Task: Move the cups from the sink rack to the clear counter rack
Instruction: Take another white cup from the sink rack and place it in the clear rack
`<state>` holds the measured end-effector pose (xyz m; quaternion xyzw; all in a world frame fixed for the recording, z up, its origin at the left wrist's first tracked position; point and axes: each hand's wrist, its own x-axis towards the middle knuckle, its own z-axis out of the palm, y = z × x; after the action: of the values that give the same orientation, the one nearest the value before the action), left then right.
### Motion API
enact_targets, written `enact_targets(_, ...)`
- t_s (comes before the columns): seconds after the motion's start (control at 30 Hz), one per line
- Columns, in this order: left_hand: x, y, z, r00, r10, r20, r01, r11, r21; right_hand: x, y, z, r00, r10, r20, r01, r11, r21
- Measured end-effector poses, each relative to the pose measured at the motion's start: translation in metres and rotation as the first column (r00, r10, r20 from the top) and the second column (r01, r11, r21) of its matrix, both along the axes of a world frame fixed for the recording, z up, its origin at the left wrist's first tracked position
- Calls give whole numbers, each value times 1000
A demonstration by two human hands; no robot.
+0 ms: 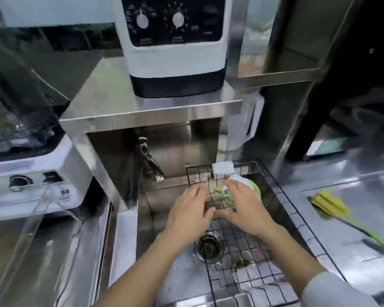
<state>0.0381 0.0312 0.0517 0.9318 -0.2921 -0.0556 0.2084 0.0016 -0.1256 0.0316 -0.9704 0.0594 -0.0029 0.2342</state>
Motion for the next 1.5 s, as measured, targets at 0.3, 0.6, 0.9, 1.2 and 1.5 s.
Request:
enact_targets(0.3, 29, -92, -54, 986, 94, -137, -103, 993, -65, 5, -71, -48, 990, -108, -91, 110, 994, 17)
enact_targets(0.6, 48, -91, -54, 950, 248, -191, -272, 956, -111, 29, -73, -35, 999, 49, -14, -50, 998, -44)
enact_targets(0.9, 35, -37, -25, 922, 298, -249, -379, 826, -417, 31, -27, -6, 983, 77, 167, -86, 995, 43)
enact_targets(1.2, 24, -22, 25, 936, 77, -343, -333, 509, -794, 9, -16, 42, 953, 34, 300, -218, 766, 605)
enact_targets(1.5, -1, 86, 90, 917, 35, -396, -379, 376, -846, 21, 89, 102, 924, -3, 382, -340, 451, 826)
